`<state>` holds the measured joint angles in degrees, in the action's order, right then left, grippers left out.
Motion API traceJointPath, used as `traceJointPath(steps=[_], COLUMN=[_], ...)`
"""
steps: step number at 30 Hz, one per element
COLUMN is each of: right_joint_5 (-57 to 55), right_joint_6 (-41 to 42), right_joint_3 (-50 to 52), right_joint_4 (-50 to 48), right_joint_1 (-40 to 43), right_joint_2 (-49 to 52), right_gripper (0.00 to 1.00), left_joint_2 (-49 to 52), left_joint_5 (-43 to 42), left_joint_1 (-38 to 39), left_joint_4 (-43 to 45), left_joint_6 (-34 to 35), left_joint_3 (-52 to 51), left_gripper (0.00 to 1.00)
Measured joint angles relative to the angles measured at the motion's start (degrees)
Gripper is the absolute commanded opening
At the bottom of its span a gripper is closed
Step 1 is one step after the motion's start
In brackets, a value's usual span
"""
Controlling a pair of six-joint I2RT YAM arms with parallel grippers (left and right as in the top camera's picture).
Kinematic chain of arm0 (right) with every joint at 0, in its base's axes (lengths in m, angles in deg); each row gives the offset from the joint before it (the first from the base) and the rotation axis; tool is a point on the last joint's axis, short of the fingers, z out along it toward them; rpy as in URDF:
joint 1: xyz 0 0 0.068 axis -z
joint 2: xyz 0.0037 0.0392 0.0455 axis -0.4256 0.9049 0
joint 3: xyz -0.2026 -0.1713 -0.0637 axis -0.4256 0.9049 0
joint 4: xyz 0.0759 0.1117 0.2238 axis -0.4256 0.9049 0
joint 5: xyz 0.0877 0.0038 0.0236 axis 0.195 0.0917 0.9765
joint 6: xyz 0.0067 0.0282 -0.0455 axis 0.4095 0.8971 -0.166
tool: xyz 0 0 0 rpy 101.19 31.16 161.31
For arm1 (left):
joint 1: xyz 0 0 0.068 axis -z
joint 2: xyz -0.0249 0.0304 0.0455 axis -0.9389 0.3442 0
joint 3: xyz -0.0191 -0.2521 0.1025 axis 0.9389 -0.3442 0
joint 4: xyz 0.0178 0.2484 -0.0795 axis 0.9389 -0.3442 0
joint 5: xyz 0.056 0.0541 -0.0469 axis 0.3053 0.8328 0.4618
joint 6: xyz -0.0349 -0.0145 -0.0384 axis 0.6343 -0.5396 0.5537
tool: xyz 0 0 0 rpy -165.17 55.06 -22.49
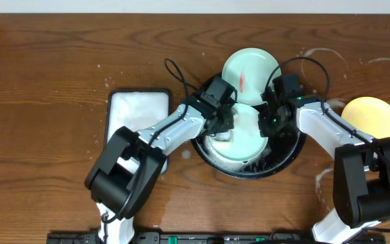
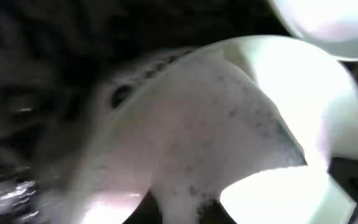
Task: Clean dirty plates on tray and stack at the side
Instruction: 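Scrub the pale green plate with the sponge in the left gripper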
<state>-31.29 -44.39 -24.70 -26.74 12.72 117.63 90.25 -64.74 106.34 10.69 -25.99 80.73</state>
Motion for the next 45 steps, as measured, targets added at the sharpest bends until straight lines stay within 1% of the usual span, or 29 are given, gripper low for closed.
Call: traceJointPath(steps=[6, 11, 14, 18, 22, 25, 28, 34, 38, 41, 45], right_joint_5=[-0.09, -0.22, -0.24, -0.24, -0.22, -0.20, 0.24, 1.27, 1.90, 1.99, 1.97], right_joint_6=[0.13, 0.15, 0.13, 0.13, 0.13, 0.13, 0.17, 0.48, 0.46, 0.46, 0.46], right_joint_3=[0.00, 0.00, 0.00, 0.00, 0.00, 0.00, 0.00, 0.00, 0.02, 0.00, 0.00], right_joint_4=[-0.04, -0.11, -0.13, -0.13, -0.13, -0.13, 0.09, 0.11, -0.07, -0.28, -0.48], right_joint_1=[0.00, 0.00, 0.00, 0.00, 0.02, 0.00, -0.11, -0.26, -0.28, -0.28, -0.28], right_joint_2=[0.00, 0.00, 0.00, 0.00, 0.00, 0.00, 0.00, 0.00, 0.07, 0.11, 0.13], right_gripper=[0.01, 0.01, 0.01, 0.01, 0.01, 0.01, 0.01, 0.01, 0.01, 0.01, 0.01], left_joint_2=[3.48, 4.83, 5.11, 5.16, 5.05, 3.72, 2.10, 0.61, 0.63, 0.74, 0.96], left_joint_5=[-9.29, -14.71, -18.29, -22.16, -24.37, -21.59, -15.10, -0.13, 7.10, 11.45, 14.51], left_joint_1=[1.18, 1.64, 1.66, 1.09, -1.20, -2.80, -3.02, -2.38, -0.52, 0.87, 1.62], left_joint_4=[9.90, 10.91, 8.68, 3.08, -3.91, -10.23, -10.95, -4.35, 0.48, 3.21, 5.31], left_joint_6=[4.85, 6.56, 6.99, 7.32, 6.38, 4.66, 2.45, -4.85, -11.28, -16.11, -20.41], left_joint_3=[0.07, 0.68, 1.03, 1.75, 2.23, 2.45, 2.34, 1.49, 0.81, 0.28, 0.11], left_gripper=[0.07, 0.08, 0.08, 0.07, 0.07, 0.07, 0.07, 0.08, 0.07, 0.07, 0.07])
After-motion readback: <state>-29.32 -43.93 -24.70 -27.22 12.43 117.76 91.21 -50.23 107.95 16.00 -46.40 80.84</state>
